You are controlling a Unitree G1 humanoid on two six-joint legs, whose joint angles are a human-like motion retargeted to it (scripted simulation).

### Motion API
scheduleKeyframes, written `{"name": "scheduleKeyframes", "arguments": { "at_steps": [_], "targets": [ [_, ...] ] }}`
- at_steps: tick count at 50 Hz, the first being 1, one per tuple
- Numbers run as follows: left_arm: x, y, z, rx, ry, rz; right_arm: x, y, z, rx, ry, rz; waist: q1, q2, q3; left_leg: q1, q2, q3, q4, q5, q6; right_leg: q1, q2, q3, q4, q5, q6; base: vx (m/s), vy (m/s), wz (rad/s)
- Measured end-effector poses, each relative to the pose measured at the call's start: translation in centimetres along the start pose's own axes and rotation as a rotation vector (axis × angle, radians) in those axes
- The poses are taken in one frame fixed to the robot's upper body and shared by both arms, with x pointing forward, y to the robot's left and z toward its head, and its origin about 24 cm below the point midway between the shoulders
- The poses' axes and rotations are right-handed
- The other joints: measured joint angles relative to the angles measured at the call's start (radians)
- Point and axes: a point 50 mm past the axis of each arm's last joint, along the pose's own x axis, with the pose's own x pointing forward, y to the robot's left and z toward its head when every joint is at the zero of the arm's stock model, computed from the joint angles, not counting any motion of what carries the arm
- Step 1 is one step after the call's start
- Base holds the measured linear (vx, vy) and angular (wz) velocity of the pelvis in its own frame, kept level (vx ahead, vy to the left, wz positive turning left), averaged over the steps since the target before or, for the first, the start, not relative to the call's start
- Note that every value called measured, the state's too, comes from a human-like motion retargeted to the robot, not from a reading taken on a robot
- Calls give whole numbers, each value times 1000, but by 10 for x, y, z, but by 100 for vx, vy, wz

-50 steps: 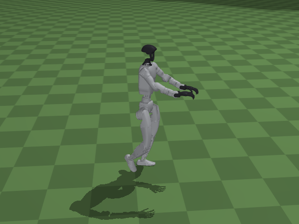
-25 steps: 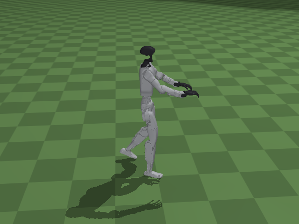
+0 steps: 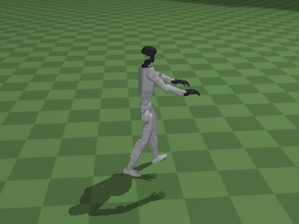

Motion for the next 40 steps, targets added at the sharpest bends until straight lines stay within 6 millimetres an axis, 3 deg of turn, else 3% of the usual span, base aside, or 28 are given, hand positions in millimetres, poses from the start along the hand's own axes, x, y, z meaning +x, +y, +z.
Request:
{"name": "scheduleKeyframes", "arguments": {
  "at_steps": [2,5,7,10,15,18,20,22,27,31,36,40],
  "targets": [
    [-2,-4,-2,16,5,-20,-2,6,3,28,-3,6,-5,10,-14,23,32,-16,41,14,-12,34,19,14,15,16,-31,57,13,4],
    [-5,-9,-6,29,23,-40,-5,14,4,53,10,23,-17,10,-25,51,71,-47,132,-41,28,-3,-4,21,227,58,-57,56,16,16],
    [-7,-11,-9,30,40,-51,-7,18,4,66,26,32,-29,-5,-31,55,83,-70,209,-111,58,-91,-57,24,466,143,-57,54,18,34],
    [-9,-16,-10,42,50,-67,-11,22,2,91,36,40,-41,-12,-32,81,84,-102,271,-167,75,-193,-90,72,698,258,-103,47,19,48],
    [-12,-23,-7,41,46,-85,-16,26,-1,108,35,51,-95,-10,-32,127,66,-198,287,-209,78,-344,-42,146,834,206,-73,43,12,98],
    [-10,-19,-4,19,42,-62,-16,22,-7,95,44,43,-128,-9,-14,155,48,-258,283,-234,68,-389,-72,79,767,181,-74,41,7,117],
    [-7,-17,-1,27,32,-48,-16,18,-10,89,46,39,-142,-8,0,185,32,-293,254,-231,48,-386,-81,31,642,149,-112,38,4,108],
    [-6,-16,2,21,24,-42,-17,17,-13,85,48,38,-157,-15,10,208,15,-333,249,-242,35,-379,-80,4,486,144,-108,40,0,109],
    [-4,-13,8,-22,3,-18,-16,12,-15,70,44,24,-195,-69,34,253,-62,-426,261,-289,19,-356,-65,84,7,229,-24,43,-5,108],
    [-5,-15,10,-51,-7,-16,-15,9,-14,41,31,18,-225,-83,46,309,-88,-500,244,-315,7,-336,-58,161,-240,270,62,47,-11,98],
    [-13,-28,12,-72,-4,-29,-18,11,-17,27,33,22,-229,-71,26,351,-95,-539,261,-314,20,-294,-64,161,-264,321,72,50,-16,62],
    [-17,-33,14,-74,-21,-26,-18,10,-15,42,14,10,-207,-62,12,326,-87,-539,370,-295,40,-308,-93,136,-133,260,95,51,-21,36]
  ]
}}
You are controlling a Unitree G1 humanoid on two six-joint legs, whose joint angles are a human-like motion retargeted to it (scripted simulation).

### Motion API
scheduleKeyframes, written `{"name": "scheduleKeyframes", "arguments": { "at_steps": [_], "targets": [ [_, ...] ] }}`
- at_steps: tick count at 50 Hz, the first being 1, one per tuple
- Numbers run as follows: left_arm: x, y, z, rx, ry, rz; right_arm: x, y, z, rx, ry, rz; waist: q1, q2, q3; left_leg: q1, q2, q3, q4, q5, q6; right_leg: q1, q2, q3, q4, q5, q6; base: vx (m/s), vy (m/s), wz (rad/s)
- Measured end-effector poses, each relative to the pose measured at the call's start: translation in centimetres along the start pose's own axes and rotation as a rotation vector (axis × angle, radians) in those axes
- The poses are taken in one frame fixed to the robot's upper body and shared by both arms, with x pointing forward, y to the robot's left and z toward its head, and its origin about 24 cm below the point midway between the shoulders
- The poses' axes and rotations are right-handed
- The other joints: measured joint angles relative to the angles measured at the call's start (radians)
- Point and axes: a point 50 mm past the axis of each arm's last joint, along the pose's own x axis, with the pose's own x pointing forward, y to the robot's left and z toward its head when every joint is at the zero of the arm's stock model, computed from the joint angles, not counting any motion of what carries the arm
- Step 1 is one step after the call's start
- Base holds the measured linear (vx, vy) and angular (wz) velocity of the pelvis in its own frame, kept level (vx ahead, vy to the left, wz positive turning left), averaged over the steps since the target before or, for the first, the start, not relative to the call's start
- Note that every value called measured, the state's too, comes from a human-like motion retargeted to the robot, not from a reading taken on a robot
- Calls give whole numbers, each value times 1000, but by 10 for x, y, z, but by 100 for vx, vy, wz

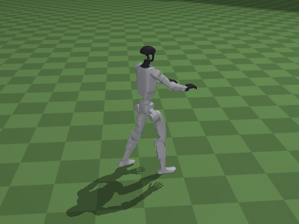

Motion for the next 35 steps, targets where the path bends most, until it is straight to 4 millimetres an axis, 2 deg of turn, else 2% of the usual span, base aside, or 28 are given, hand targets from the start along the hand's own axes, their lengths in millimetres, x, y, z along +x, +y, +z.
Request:
{"name": "scheduleKeyframes", "arguments": {
  "at_steps": [5,8,13,17,20,23,28,30,32,35],
  "targets": [
    [-8,-7,0,-6,-4,-6,-4,5,1,7,-9,8,37,22,-27,-140,49,20,315,123,30,24,-5,-33,78,-107,-50,47,-25,39],
    [-9,-2,-4,-7,-2,8,-3,4,5,14,-18,3,62,24,-33,-273,109,83,549,191,68,30,-7,-53,119,-159,-88,40,-23,40],
    [-7,4,-7,-7,11,29,-3,5,7,6,-18,0,120,15,-24,-385,179,241,668,111,123,66,-19,-86,148,-211,-101,37,-18,32],
    [-3,11,-8,-8,26,52,0,0,6,-9,-7,-20,180,22,-2,-409,149,330,496,69,103,137,0,-118,91,-213,-119,36,-11,20],
    [-2,15,-9,1,24,58,4,-2,12,0,-21,-34,213,38,13,-406,121,393,268,87,89,172,21,-147,105,-232,-113,37,-7,27],
    [-1,19,-9,-7,24,78,7,-6,13,-8,-23,-46,240,63,10,-364,63,476,-92,191,31,230,64,-182,54,-234,-111,39,-3,43],
    [-6,18,-14,14,4,53,13,-7,26,26,-54,-63,259,97,5,-332,30,687,-384,248,-65,321,118,-240,50,-262,-95,45,0,41],
    [-10,15,-17,27,1,32,15,-6,30,51,-58,-71,268,99,-6,-331,33,697,-385,259,-63,362,138,-244,21,-256,-100,49,1,10],
    [-13,17,-23,37,14,30,17,-3,34,62,-48,-67,301,92,-32,-329,33,661,-402,295,-26,317,122,-235,142,-282,-102,52,4,-13],
    [-22,6,-28,40,24,-21,14,10,39,113,-32,-53,310,98,-53,-309,68,593,-308,258,-4,389,144,-227,121,-229,-138,57,9,15]
  ]
}}
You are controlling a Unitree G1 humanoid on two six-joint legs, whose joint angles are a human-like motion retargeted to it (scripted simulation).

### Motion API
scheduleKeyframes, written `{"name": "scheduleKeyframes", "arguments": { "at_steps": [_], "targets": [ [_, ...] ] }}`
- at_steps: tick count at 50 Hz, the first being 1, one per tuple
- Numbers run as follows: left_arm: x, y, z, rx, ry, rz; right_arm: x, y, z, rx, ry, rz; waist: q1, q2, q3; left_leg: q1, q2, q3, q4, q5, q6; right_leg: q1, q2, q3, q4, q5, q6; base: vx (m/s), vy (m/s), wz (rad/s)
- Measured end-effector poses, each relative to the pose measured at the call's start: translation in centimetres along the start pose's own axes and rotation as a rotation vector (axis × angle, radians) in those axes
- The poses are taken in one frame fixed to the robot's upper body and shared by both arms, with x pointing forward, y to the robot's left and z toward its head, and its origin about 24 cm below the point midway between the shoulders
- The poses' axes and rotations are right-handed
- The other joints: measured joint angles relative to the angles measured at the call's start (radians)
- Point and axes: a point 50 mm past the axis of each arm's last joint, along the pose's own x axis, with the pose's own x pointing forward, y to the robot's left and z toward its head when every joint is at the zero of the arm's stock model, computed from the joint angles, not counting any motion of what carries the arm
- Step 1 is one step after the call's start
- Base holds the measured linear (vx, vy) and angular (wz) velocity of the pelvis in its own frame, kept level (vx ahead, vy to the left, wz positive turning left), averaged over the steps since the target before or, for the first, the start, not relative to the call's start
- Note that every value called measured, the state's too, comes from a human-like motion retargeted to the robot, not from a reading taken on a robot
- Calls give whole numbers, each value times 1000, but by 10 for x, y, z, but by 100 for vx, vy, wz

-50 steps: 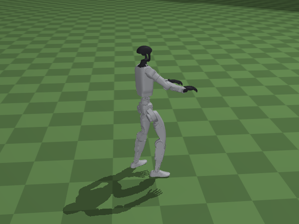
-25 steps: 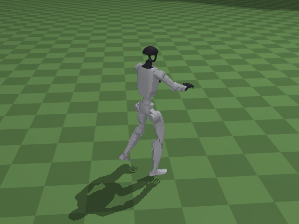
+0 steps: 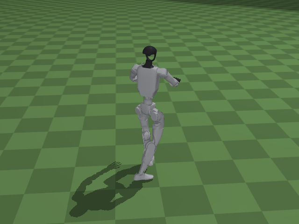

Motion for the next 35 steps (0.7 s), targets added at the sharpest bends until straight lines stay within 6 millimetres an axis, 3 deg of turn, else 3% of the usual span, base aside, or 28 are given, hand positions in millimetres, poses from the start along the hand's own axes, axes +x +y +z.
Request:
{"name": "scheduleKeyframes", "arguments": {
  "at_steps": [5,8,13,19,23,28,30,35],
  "targets": [
    [-8,-15,0,-10,10,-39,-8,20,1,46,46,36,6,0,-30,79,17,-66,39,-72,38,-78,-72,-1,365,153,-53,57,17,51],
    [-14,-26,3,-2,-7,-78,-13,27,6,84,27,41,-37,2,-51,82,37,-139,127,-139,35,-180,-105,36,615,235,-50,51,18,115],
    [-14,-31,10,-37,-17,-77,-18,21,1,89,9,16,-95,-6,-42,112,18,-264,189,-190,8,-335,-122,131,794,184,-8,46,12,130],
    [-8,-27,19,-44,-21,-45,-30,11,-21,69,33,6,-180,6,-13,160,-10,-428,205,-216,-15,-374,-121,87,524,52,-65,41,6,154],
    [-1,-19,25,-67,-42,-10,-39,8,-33,77,60,13,-253,-16,20,194,-48,-547,208,-240,4,-422,-62,198,276,43,-7,38,-4,169],
    [4,-12,29,-101,-54,18,-45,10,-42,63,87,42,-307,-66,41,253,-117,-645,175,-239,-13,-471,-20,373,-60,193,57,38,-9,113],
    [5,-13,32,-115,-67,18,-47,12,-42,73,81,55,-327,-73,47,283,-123,-665,169,-245,-13,-486,-26,307,-134,235,102,42,-11,71],
    [6,-14,33,-113,-67,14,-46,11,-41,76,75,53,-347,-73,39,344,-129,-690,160,-237,-37,-476,-21,165,-197,195,117,46,-14,44]
  ]
}}
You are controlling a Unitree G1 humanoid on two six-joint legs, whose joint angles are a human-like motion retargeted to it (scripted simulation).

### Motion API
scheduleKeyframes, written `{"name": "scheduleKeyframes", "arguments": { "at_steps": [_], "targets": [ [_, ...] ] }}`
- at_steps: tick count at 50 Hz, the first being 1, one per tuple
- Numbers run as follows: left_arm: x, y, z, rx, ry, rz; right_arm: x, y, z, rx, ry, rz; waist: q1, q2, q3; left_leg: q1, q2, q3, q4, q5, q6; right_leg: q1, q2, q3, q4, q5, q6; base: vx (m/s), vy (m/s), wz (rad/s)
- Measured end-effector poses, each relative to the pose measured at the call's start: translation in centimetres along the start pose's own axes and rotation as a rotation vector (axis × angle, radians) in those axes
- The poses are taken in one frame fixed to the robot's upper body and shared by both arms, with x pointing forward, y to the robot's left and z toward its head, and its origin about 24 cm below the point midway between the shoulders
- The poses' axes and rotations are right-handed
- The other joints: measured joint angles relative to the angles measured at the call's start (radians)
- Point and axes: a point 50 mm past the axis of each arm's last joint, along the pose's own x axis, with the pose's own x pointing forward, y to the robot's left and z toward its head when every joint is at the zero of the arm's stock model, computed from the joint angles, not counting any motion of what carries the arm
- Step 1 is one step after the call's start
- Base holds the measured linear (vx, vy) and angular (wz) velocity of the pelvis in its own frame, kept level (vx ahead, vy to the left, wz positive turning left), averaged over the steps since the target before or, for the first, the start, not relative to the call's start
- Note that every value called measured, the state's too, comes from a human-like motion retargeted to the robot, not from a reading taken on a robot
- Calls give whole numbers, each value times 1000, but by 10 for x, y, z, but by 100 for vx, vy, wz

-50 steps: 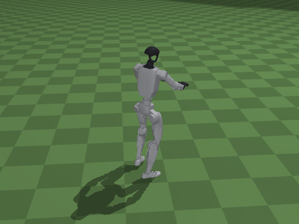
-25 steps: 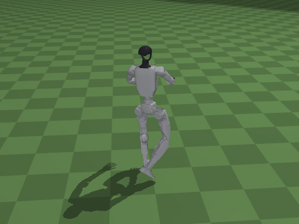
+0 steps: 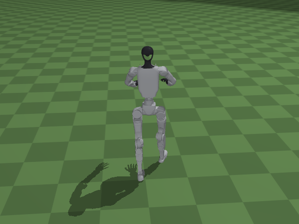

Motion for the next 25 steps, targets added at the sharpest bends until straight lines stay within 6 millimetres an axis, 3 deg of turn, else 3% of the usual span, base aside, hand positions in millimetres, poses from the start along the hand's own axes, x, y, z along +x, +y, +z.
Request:
{"name": "scheduleKeyframes", "arguments": {
  "at_steps": [4,7,10,14,20,25],
  "targets": [
    [2,0,2,-7,6,1,2,-6,-1,1,0,-6,0,0,-28,15,-25,-28,63,28,-1,36,-28,11,29,44,-18,55,-15,28],
    [-2,-5,1,-30,24,-1,0,-6,-3,-4,3,0,8,15,-61,-16,-32,-40,182,90,-23,59,-46,9,72,10,-34,57,-17,16],
    [-8,-13,2,-63,47,-5,-2,-6,-5,-13,8,2,15,30,-86,-117,-24,-14,414,195,-40,88,-59,9,110,-50,-57,53,-18,19],
    [-8,-15,5,-98,64,17,-1,-10,-7,-29,22,-16,39,45,-99,-316,51,106,767,308,-2,117,-64,10,140,-107,-79,46,-17,8],
    [-2,-12,10,-81,46,27,2,-8,-3,-36,20,-26,130,26,-68,-448,158,318,878,159,124,175,-74,58,174,-169,-63,43,-14,-40],
    [4,-2,12,-58,23,58,9,-13,4,-33,-6,-55,189,22,-23,-482,145,390,585,76,134,236,-65,82,191,-202,-50,43,-7,-38]
  ]
}}
